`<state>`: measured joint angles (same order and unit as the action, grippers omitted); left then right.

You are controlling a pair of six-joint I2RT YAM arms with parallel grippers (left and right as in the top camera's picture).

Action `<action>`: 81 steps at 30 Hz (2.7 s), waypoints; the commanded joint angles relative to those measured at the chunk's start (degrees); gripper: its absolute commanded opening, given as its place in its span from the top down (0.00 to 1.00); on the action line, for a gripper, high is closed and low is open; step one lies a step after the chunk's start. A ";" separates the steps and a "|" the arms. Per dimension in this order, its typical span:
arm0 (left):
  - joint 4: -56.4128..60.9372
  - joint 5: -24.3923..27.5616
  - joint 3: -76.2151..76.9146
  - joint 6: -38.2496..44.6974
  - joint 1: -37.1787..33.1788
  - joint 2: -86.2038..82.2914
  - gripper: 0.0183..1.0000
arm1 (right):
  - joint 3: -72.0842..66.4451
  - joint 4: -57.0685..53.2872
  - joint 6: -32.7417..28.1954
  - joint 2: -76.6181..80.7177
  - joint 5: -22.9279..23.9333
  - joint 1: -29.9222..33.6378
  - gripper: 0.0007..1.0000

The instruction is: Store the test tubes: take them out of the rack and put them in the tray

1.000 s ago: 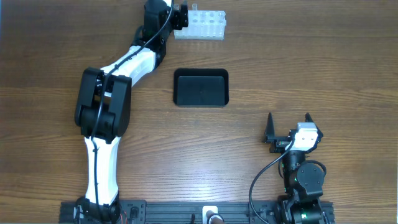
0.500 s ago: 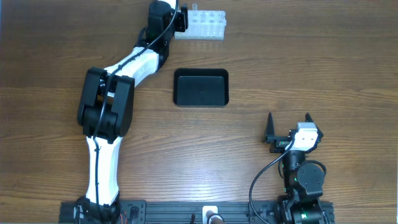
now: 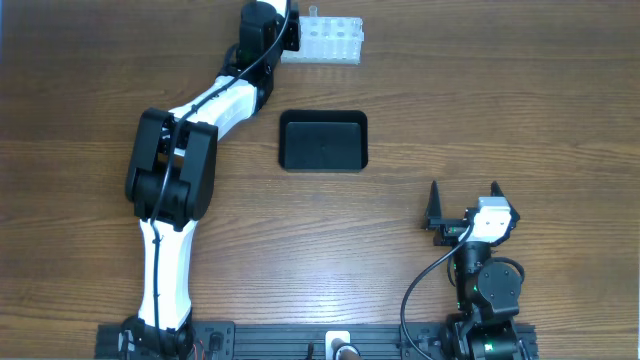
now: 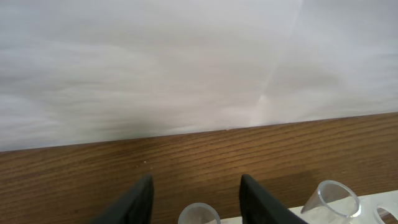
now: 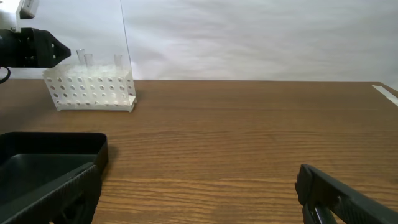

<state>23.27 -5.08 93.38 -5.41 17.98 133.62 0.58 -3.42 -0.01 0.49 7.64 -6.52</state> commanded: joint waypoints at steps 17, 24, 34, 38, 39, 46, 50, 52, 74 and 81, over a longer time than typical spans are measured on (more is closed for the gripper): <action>0.33 -0.81 1.46 0.66 -0.07 0.76 0.78 | -0.28 -0.20 0.15 0.04 0.79 -0.31 0.01; 0.33 -0.79 1.46 0.66 -0.07 0.76 0.83 | -0.28 -0.20 0.15 0.04 0.79 -0.31 0.01; 0.33 -0.79 1.46 0.63 -0.07 0.76 0.86 | -0.28 -0.20 0.15 0.04 0.79 -0.31 0.01; 0.61 -0.79 1.46 0.66 0.22 0.76 0.86 | -0.28 -0.20 0.15 0.04 0.79 -0.31 0.01; 1.05 -0.79 1.46 0.66 0.33 0.76 0.86 | -0.28 -0.20 0.15 0.04 0.79 -0.31 0.01; 2.89 -0.81 1.46 0.68 0.94 -2.82 0.87 | -0.28 -0.20 0.15 0.04 0.79 -0.31 0.01; 2.86 -0.81 1.46 1.01 0.92 -8.48 0.87 | -0.28 -0.20 0.15 0.04 0.79 -0.31 0.01; 2.86 -0.81 1.46 2.23 0.94 -11.87 0.87 | -0.28 -0.20 0.15 0.04 0.79 -0.31 0.01; -53.13 -6.16 -2.60 -12.31 8.87 -31.63 0.92 | -0.28 -0.20 0.15 0.04 0.79 -0.31 0.01; -51.36 -6.05 -10.69 -19.67 9.18 -28.46 0.92 | -0.28 -0.20 0.15 0.04 0.79 -0.31 0.01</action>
<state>-29.04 -9.98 85.38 -19.70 27.11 103.35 0.58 -3.42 0.03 0.58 7.64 -6.52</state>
